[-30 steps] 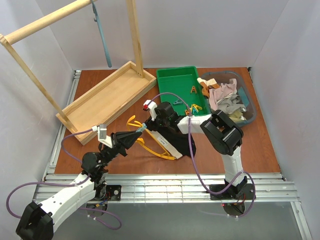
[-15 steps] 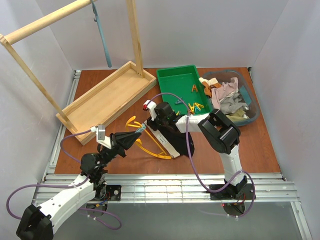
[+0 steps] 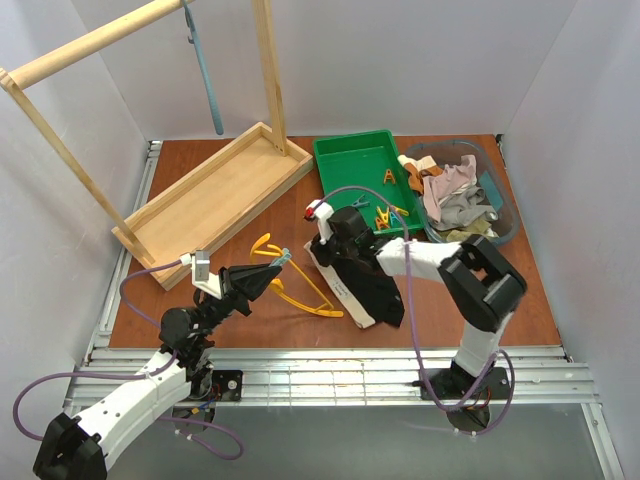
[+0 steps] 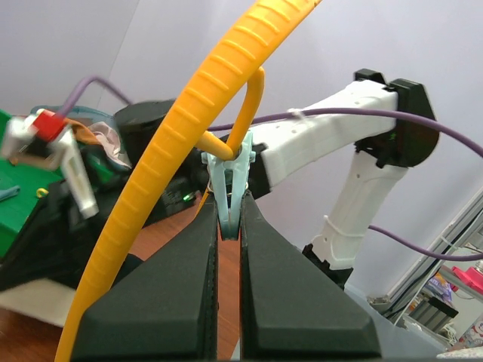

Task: Clip the underwear to the hanger
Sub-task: Clamp the underwear onto the hanger.

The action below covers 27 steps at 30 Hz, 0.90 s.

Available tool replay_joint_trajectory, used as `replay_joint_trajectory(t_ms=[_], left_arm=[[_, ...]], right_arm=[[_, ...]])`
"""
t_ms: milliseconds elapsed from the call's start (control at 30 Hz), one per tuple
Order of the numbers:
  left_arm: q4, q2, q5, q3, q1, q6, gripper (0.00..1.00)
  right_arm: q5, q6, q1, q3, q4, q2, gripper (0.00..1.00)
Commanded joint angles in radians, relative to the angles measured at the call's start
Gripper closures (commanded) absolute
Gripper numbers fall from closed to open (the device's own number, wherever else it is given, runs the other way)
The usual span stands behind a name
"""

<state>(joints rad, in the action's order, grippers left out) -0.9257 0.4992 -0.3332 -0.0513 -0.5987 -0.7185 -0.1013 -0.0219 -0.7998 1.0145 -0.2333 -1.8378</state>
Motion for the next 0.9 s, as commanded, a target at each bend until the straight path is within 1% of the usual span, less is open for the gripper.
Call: replay_joint_trajectory(t_ms=[0,167,300,500,633,867], left_arm=[[0.007,-0.008,-0.004,0.300,-0.003,0.008,1.00],[-0.007,0.013,0.002,0.300,-0.003,0.017,1.00],[-0.045,0.053,0.003,0.297,-0.003,0.030,1.00],[-0.050,0.110,0.016,0.277,-0.004,0.056,1.00],[-0.062,0.142,0.014,0.272,-0.004,0.062,1.00],[-0.087,0.185,0.005,0.265,-0.004,0.067,1.00]], right_arm=[[0.011,0.062,-0.003,-0.037,-0.050,0.171,0.99],[0.046,0.086,-0.013,-0.135,-0.066,0.345,0.99],[0.138,0.083,-0.024,-0.197,-0.064,0.503,0.99],[0.129,0.082,-0.065,-0.257,-0.064,0.698,0.99],[0.069,0.088,-0.101,-0.245,-0.060,0.746,0.99],[0.009,0.082,-0.131,-0.217,-0.086,0.738,0.99]])
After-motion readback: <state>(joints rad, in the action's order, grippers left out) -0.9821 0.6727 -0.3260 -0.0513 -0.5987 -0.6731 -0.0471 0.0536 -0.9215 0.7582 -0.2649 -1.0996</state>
